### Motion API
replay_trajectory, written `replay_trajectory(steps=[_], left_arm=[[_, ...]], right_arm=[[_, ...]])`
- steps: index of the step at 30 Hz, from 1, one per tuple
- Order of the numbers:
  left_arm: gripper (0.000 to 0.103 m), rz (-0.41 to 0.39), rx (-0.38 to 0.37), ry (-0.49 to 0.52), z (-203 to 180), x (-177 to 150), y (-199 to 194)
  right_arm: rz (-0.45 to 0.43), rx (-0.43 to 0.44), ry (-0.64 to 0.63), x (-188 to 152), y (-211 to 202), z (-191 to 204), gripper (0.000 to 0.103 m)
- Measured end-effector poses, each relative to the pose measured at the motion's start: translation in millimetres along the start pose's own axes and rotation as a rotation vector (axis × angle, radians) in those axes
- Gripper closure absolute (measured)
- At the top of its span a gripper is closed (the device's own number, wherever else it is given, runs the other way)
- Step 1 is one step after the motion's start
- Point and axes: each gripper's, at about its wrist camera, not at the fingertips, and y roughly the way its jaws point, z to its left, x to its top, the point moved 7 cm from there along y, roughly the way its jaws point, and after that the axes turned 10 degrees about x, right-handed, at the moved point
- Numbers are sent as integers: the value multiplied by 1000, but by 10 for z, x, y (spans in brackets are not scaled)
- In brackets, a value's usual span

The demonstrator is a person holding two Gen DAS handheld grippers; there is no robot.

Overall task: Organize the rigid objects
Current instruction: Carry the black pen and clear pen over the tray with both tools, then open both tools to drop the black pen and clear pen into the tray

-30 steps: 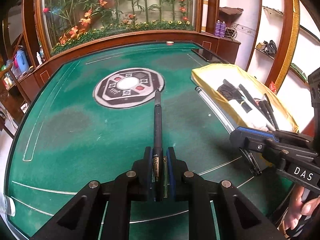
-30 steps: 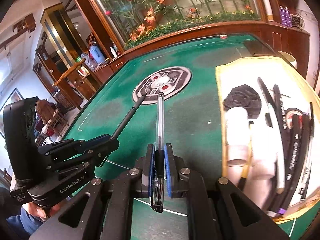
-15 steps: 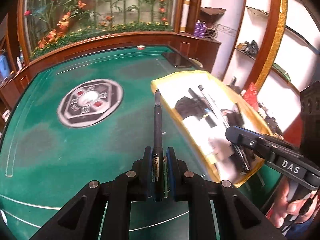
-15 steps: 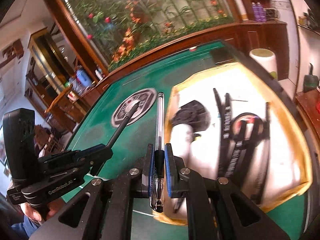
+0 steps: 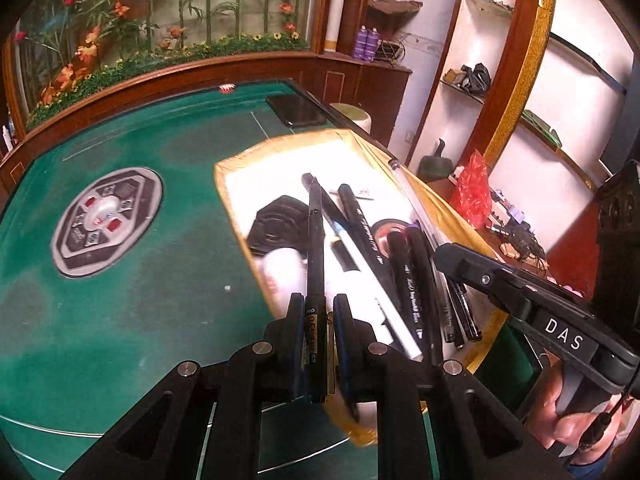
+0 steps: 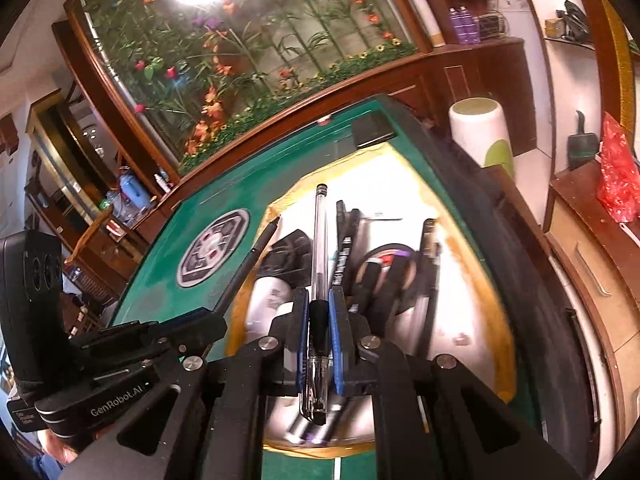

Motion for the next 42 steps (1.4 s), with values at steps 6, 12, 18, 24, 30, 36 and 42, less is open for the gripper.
replay_trajectory(steps=[6,12,18,24,30,36,42], left_arm=[[89,22,1,14,-168,-11,134],[89,20,16,23,-213,13,208],[89,23,26,37,-273,18,279],[89,9,36,50,-302,40,300],[89,-3,46,59,-329,64,325],[89,-27,54,76,-368,91,343],[89,-49,61,85,-381,101,346]], right_arm=[[1,-32,19,-8,16,-167,94],[7,-55,29,-7,43,-263,93],[31,-70,31,-21,137,-306,93],[43,-78,25,-22,210,-295,94],[50,-93,19,-16,276,-317,93],[51,-111,15,37,317,-331,94],[48,-118,20,54,331,-356,93]])
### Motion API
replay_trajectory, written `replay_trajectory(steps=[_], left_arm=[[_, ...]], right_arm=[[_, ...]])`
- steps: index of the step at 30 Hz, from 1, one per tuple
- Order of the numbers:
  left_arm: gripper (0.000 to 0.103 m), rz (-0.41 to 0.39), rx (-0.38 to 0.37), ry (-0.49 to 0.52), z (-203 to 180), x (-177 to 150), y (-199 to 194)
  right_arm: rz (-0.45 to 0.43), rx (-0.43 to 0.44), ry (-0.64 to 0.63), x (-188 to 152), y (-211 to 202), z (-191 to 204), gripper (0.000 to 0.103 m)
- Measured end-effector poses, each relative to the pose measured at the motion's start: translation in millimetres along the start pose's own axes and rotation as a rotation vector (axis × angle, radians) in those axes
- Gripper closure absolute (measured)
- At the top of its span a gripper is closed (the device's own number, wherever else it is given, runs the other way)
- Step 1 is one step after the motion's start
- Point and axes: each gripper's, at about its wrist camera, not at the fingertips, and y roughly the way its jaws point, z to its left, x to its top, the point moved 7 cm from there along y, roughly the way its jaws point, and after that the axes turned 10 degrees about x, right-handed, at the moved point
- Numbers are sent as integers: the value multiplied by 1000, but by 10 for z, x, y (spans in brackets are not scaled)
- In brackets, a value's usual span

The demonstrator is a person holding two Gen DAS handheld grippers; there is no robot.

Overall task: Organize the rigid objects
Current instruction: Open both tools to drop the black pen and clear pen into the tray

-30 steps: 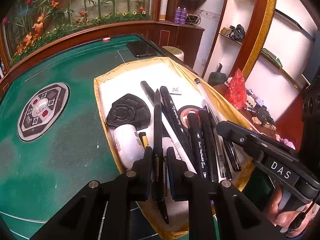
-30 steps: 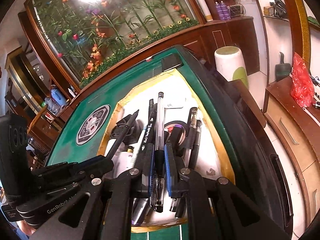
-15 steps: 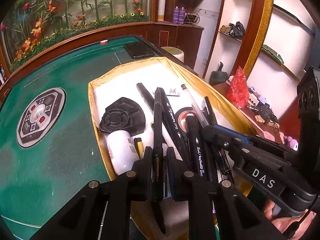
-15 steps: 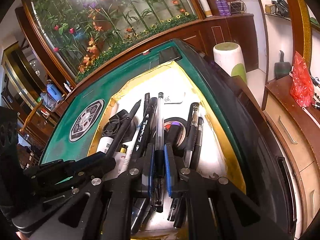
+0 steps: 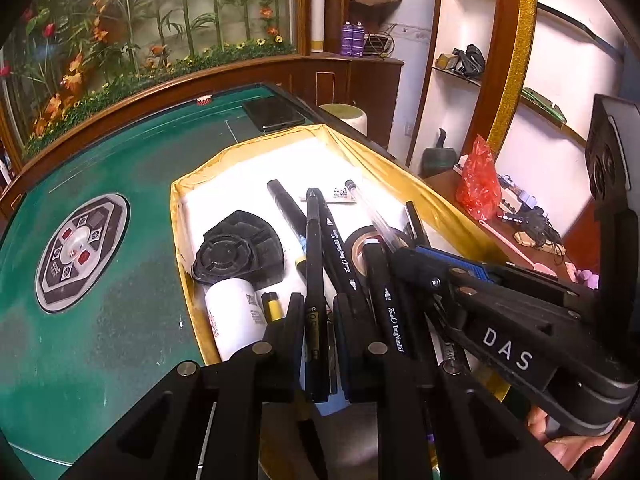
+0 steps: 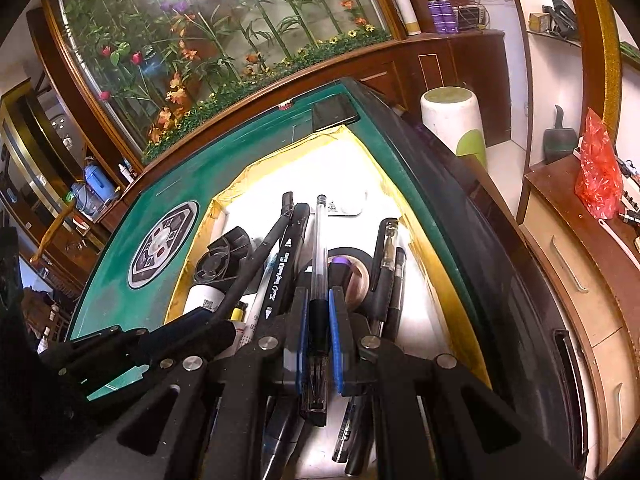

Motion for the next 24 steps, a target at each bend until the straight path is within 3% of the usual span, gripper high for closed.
replay_trajectory(steps=[7,9,11,14,18,24], left_arm=[[89,-14,-11,-2,-1,-21,-20],[86,-18,-12,-3,5,-30,-29],[68,-30,-17,-5,17,-37,-60],[48,-69,-10,-11,62,-33,-147],[36,-114,-8,-12,103,-35,-279],[22,-166,-6,-41,267,-138,-500]], right_arm=[[6,-20,-2,0,12,-9,92],[9,-14,2,-3,4,-1,87],[12,-8,9,-13,-7,29,75],[-1,-15,-23,-12,-74,118,60],[-29,-47,-59,0,-187,215,47],[-78,-83,-92,-52,-369,365,35]])
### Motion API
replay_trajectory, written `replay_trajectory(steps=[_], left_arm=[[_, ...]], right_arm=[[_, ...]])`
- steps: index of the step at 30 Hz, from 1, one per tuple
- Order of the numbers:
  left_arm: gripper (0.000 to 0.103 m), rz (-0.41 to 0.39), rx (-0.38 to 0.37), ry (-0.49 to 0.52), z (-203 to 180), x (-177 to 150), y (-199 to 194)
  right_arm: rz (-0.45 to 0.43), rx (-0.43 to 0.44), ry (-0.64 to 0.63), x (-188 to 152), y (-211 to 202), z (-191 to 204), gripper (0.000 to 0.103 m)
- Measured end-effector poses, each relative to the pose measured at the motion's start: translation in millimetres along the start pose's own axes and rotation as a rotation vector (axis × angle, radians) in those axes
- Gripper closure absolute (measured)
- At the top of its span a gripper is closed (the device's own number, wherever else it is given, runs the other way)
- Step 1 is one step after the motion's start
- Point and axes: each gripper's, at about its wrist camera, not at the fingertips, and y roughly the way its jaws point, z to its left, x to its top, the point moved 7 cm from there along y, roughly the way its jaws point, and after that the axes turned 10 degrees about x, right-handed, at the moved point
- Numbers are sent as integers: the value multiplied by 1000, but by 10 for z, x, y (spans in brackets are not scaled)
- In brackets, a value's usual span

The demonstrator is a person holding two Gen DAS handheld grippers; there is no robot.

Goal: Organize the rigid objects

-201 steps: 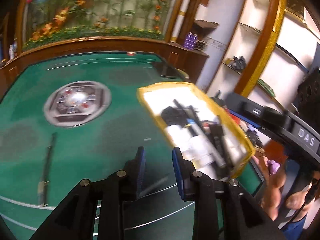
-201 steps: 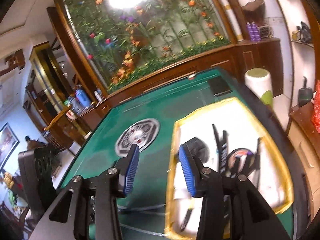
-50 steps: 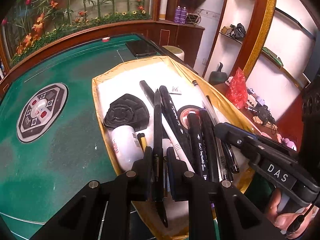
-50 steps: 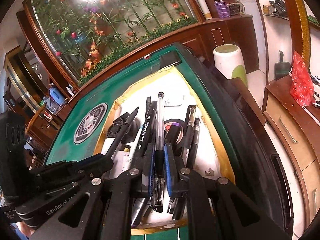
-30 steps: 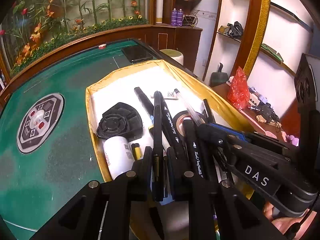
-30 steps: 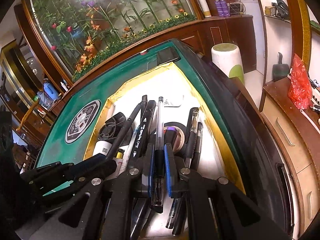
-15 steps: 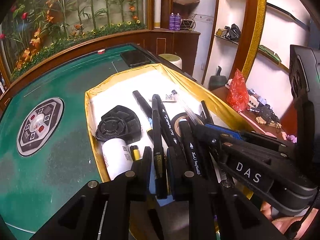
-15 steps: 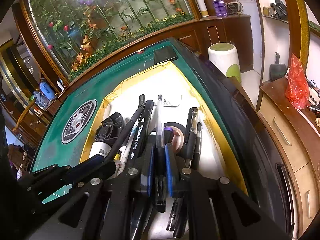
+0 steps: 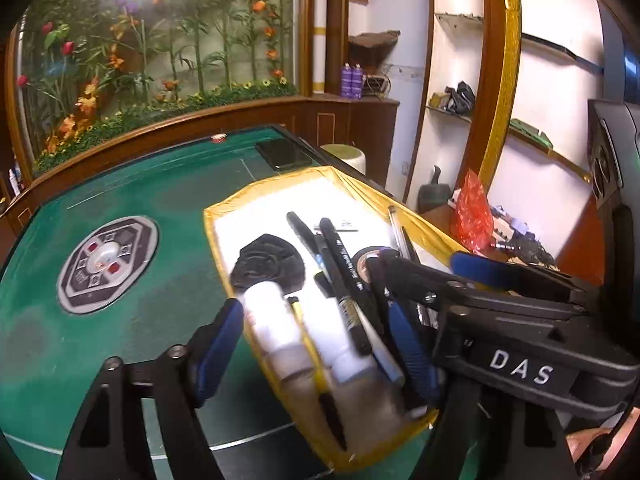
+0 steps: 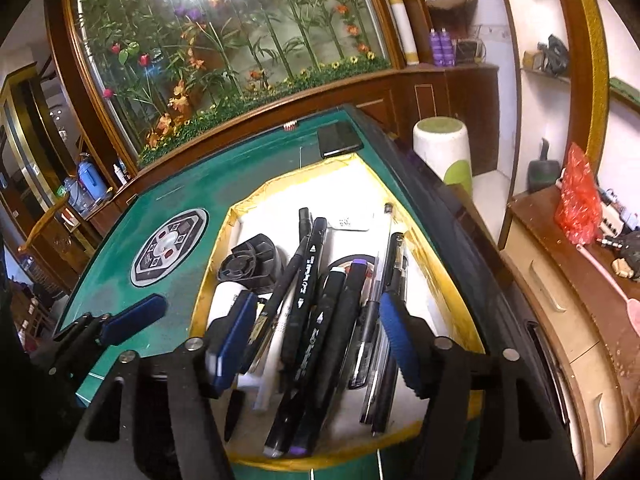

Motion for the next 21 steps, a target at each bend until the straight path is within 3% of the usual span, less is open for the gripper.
replay_trajectory(steps=[3,6,11,16,21], left_arm=[[20,-28,24,-19,149,-116,-144],[9,-40,48,-38,290,-229,-237],[6,-95,83,-73,544,-356,-414],[1,-106,115,-46,723,-480,-515],[1,-88,202,-27,883,-638,-518]], right_arm=[[-33,-31,-34,-69,-100,94,29],[-69,-73,-67,-175,-195,180,24],[-167,-155,-63,-294,-383,206,18],[-230,-207,-83,-428,-494,243,17],[-214,-203,-122,-583,-453,389,17]])
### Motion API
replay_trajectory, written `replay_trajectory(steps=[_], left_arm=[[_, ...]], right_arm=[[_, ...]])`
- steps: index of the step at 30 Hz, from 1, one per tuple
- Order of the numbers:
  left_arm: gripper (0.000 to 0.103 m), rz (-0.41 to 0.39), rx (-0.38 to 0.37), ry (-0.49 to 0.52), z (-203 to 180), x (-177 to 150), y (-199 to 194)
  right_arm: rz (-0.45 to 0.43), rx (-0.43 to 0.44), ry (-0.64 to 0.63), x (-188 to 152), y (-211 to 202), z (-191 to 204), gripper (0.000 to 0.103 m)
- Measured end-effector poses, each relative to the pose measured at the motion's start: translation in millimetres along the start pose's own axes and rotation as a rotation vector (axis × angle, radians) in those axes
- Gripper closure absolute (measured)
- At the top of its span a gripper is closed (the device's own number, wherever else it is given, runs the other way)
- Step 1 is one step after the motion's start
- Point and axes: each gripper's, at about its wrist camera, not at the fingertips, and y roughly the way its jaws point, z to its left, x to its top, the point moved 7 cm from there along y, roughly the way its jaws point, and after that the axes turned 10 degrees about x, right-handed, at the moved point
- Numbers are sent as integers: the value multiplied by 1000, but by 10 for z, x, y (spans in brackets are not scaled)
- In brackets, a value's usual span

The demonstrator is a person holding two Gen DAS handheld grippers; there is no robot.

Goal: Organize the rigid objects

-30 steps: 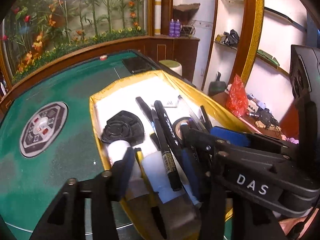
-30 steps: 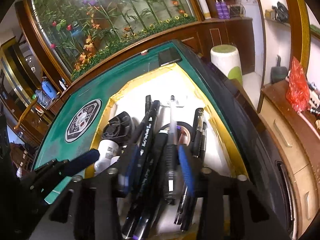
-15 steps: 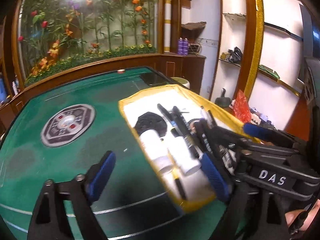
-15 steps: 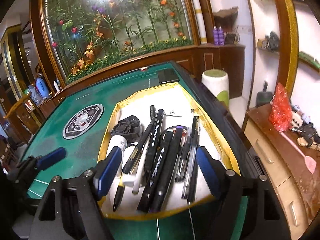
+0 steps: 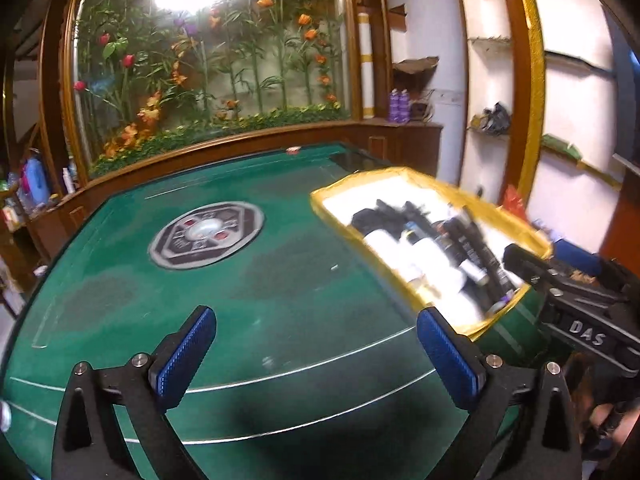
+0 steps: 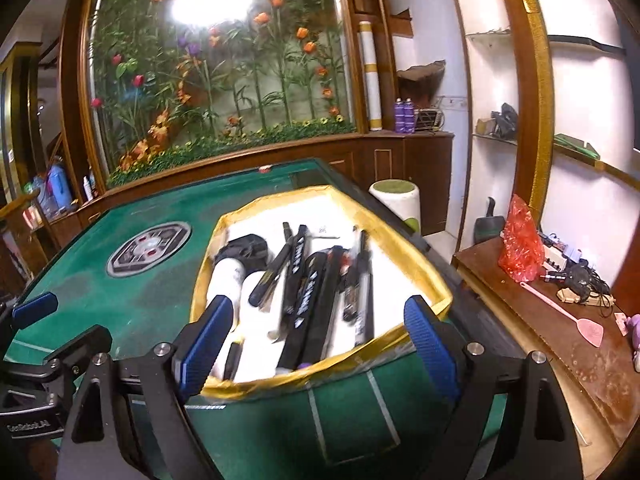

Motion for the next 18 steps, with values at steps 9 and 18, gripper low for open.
replay_trajectory(steps=[9,18], left_arm=[[1,23,-1,24,64,-7,-8],[1,7,90,71,27,-33,-11]], right_arm=[[-8,-2,-24,22,-8,116,17],[-8,-4,-21,9,-4,113,17]])
